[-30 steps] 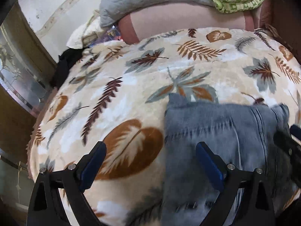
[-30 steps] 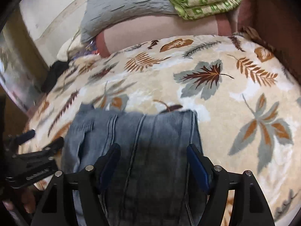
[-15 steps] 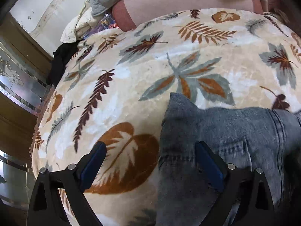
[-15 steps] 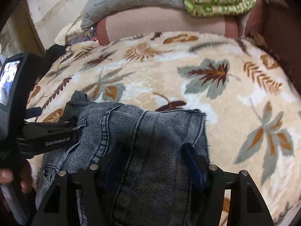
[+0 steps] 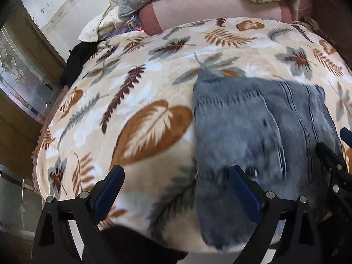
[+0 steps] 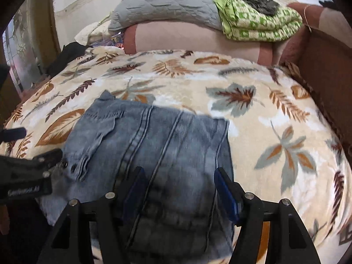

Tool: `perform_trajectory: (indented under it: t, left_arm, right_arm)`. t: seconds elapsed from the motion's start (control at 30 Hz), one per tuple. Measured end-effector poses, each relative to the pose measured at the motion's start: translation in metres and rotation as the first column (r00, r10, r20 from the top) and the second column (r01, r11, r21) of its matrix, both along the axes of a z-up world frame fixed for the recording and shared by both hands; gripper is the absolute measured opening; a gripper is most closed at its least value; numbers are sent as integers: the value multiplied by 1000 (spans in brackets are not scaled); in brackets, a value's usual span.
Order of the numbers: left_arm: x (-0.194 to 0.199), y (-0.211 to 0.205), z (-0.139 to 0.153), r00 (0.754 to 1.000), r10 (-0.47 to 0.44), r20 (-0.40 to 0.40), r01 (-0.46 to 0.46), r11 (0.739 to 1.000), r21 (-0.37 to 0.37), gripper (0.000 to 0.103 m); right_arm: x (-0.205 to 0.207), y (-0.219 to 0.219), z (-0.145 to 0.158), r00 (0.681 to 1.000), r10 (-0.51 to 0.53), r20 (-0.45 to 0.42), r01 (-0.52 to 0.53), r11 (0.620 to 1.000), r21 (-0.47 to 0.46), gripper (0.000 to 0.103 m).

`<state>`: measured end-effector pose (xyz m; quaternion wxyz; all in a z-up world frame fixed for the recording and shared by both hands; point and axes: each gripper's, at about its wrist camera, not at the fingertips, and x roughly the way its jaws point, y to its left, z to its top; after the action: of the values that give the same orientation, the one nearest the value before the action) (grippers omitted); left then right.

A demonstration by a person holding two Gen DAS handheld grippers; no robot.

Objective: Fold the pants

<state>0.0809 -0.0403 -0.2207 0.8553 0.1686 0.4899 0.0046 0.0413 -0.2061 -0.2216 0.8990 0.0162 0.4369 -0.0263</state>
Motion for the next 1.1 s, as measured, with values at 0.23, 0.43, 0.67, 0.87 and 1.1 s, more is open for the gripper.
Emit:
perform_trajectory:
  t: [0.23,0.43,0.67,0.87,1.1]
  left_arm:
    - [-15,-3,-25,998,-14,-54,15,999,31,97]
    - [-13,-1,-29,998,-9,-56,9,1000,16,97]
    - [-10,0,-33,998,5,-61,-5,1000,5,97]
    - [-10,1,-34,998,18,-55,-18,1000,0,97]
    - [-13,4,-35,998,37,-42,-38,999,-23,98]
  right_arm:
    - [-14,1,-14,998,-13,-56,14,1000,21,69]
    - [-13,5,-17,999,-5,-53,5,1000,-6,71]
    - [-11,5,-19,999,-2,-52,1,1000,-18,74]
    - [-10,6,-19,999,1,-49,-3,999,-32,75]
    - [-11,7,-19,999,3,-47,-5,999,-42,75]
